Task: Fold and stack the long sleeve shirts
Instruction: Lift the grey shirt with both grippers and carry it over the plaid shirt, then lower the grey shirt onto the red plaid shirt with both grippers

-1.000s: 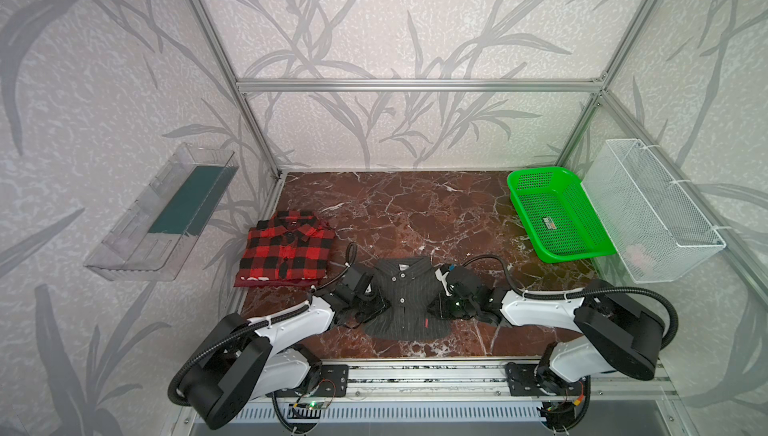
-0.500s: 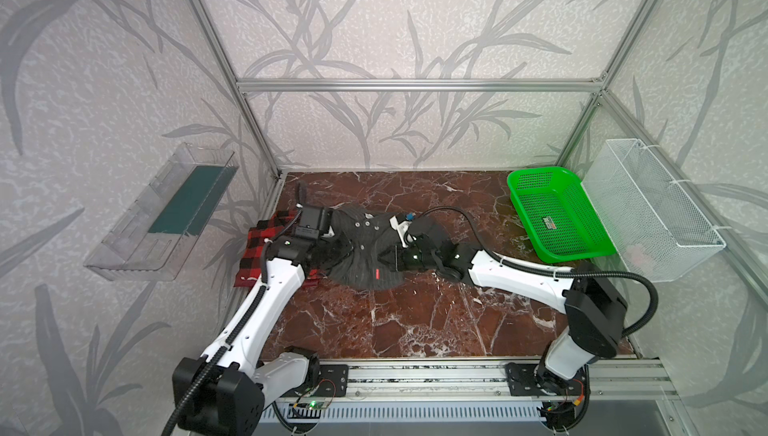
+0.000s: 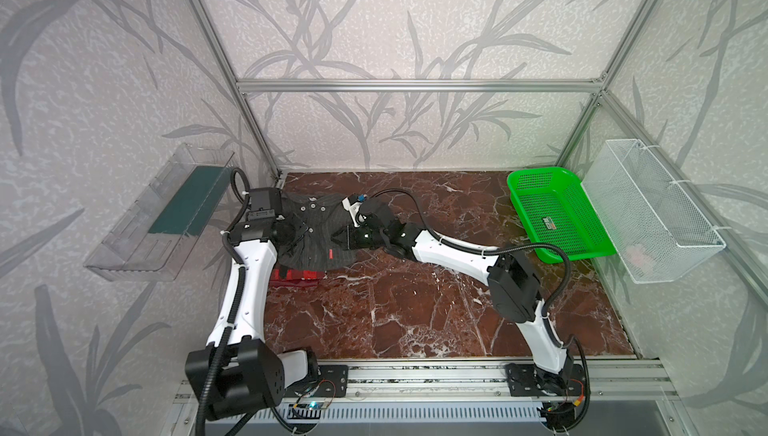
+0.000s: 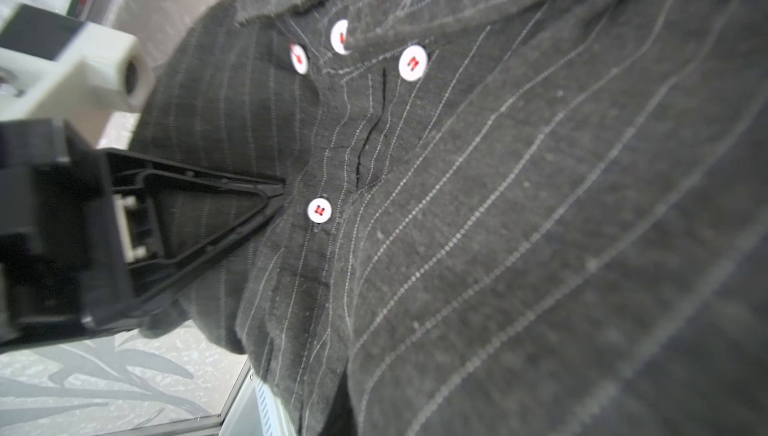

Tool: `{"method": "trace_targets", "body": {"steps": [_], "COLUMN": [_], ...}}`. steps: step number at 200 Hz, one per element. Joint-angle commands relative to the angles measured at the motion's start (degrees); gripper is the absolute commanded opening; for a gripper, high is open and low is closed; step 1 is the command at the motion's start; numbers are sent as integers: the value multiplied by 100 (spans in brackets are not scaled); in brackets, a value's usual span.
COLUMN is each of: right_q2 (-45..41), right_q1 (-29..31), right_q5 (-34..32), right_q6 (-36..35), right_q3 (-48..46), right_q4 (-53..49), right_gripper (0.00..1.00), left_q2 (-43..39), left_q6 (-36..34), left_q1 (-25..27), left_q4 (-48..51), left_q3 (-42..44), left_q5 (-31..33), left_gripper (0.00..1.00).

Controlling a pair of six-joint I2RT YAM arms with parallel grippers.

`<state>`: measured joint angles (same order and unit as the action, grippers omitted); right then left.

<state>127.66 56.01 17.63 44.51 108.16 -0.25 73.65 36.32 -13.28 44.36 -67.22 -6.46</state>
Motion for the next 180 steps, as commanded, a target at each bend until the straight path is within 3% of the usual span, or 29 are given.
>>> {"method": "trace_targets", "body": {"steps": [1, 35, 57, 121, 180], "right_q2": [396, 1296, 1913, 3013, 3439], "right_q1": [59, 140, 215, 424, 459], "right_q5": [125, 205, 274, 50, -223], "right_q6": [38, 157, 241, 232, 330], "right_q3": [618, 1627, 2402, 3897, 4258], "right_q4": [235, 395, 283, -27, -114], "right_gripper": [0, 0, 0, 0, 0], "left_q2": [350, 883, 1210, 1281, 1324], "left_q6": [-158, -359, -449, -454, -500], "left_q1": [-352, -617, -639, -843, -811], "left_q4": [-424, -445, -342, -705, -721], "left_q3": [100, -266, -487, -300, -287], "left_q5": [272, 129, 465, 653, 433], "left_gripper": [0, 0, 0, 0, 19]}}
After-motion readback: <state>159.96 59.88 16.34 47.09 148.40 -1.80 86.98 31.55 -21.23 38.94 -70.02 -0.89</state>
